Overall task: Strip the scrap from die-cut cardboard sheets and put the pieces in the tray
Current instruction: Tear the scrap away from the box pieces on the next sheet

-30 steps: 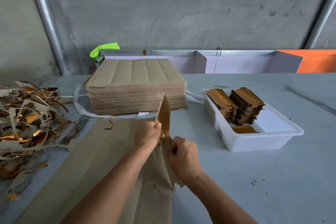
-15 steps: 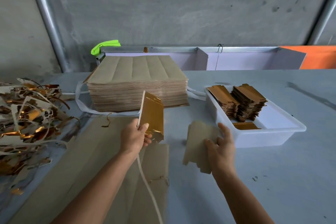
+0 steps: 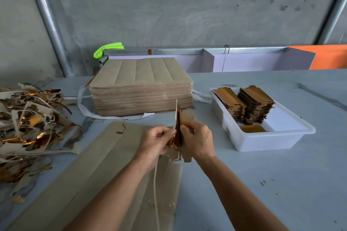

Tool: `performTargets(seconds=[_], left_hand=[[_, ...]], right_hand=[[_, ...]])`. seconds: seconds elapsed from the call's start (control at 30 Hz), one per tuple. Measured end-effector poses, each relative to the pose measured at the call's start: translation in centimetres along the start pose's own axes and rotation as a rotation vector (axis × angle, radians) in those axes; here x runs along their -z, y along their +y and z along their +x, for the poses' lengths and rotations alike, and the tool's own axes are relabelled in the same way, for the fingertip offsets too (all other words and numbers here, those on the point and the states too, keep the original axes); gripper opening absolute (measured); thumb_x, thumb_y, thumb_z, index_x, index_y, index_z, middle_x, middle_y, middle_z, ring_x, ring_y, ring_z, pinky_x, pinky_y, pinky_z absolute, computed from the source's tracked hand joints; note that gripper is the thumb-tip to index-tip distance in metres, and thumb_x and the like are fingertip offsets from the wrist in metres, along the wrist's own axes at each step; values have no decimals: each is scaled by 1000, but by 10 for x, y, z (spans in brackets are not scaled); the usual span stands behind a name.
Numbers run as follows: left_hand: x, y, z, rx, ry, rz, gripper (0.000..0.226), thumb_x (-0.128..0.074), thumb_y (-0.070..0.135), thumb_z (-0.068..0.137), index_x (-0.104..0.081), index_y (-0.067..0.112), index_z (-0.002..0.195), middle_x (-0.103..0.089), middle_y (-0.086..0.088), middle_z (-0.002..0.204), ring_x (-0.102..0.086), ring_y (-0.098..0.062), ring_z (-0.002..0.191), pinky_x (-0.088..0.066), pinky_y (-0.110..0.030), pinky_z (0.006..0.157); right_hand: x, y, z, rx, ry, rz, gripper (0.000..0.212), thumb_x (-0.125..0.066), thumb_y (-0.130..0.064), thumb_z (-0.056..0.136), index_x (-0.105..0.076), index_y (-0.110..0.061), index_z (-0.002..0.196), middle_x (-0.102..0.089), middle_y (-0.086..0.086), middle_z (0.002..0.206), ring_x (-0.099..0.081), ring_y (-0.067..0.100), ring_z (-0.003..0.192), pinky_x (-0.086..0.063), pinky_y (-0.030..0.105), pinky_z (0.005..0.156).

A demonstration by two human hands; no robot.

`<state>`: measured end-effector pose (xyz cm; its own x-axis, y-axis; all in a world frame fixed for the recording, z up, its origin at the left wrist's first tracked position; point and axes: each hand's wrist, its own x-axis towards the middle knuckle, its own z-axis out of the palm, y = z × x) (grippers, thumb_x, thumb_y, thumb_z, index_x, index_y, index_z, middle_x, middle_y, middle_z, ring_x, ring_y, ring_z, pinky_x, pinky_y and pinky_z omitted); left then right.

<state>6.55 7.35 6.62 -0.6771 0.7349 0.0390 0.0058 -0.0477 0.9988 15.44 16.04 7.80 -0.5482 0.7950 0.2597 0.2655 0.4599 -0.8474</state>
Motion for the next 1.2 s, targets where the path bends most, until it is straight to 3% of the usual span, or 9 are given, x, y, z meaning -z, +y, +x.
performTargets(seconds=[0.17,0.27,0.5,0.73,0.83,0.97,1.03,1.13,1.2], left_hand=[[-2,-1,-1,66,-29,-10,18,-56,18,94,-68,14,81,-55,6,58,-43,-6,48,-33,-20,50],[-2,-4,0,53,-27,13,20,-54,16,95,-66,13,79,-57,5,61,-43,-4,46,-32,-16,45],[12,-6,7,-29,209,-114,28,-58,4,88,-63,17,64,-65,3,77,-51,-5,58,-42,-15,54],[6,-5,-6,3,-144,59,33,-54,-5,85,-53,11,55,-73,5,102,-63,-13,101,-51,-30,90],[4,-2,-8,19,-126,6,30,-53,-7,86,-54,7,59,-74,-7,92,-68,-14,90,-56,-26,81],[5,2,5,87,253,-70,13,-53,-9,86,-56,4,85,-67,-14,90,-67,-16,59,-49,-21,48],[3,2,11,89,283,143,28,-58,3,84,-52,12,110,-60,-7,110,-65,-16,76,-45,-23,59],[-3,12,13,30,169,385,83,-63,67,69,-37,24,134,-51,5,126,-54,-15,110,-38,-28,84],[-11,20,18,-37,176,524,102,-55,83,61,-33,20,138,-49,4,125,-51,-16,113,-39,-30,88]], right_hand=[[1,3,-3,-15,-143,173,28,-73,-37,80,-73,-16,98,-72,0,87,-67,14,82,-56,28,76],[2,6,-3,-73,-112,267,2,-73,-22,79,-74,-21,79,-70,-3,73,-66,17,71,-56,31,66],[14,24,4,-362,40,153,26,-52,5,76,-66,-13,63,-68,12,73,-68,33,76,-58,49,62],[-3,20,17,-337,21,27,15,-65,-12,80,-68,1,85,-68,13,82,-65,28,79,-57,39,71],[0,22,23,-322,57,-20,11,-57,-5,80,-63,3,78,-58,11,71,-55,25,68,-46,28,57],[3,24,14,-176,83,-37,17,-51,-2,81,-66,-10,78,-59,3,67,-57,22,69,-51,33,65],[0,22,7,-54,106,-72,21,-50,-2,82,-60,-17,71,-53,-3,60,-52,20,62,-45,31,59],[-9,15,0,145,153,-164,31,-51,-1,83,-40,-19,60,-39,-6,55,-36,21,55,-29,29,54],[-14,12,-4,280,135,-247,17,-49,2,84,-56,-10,74,-49,4,63,-41,25,57,-31,30,55]])
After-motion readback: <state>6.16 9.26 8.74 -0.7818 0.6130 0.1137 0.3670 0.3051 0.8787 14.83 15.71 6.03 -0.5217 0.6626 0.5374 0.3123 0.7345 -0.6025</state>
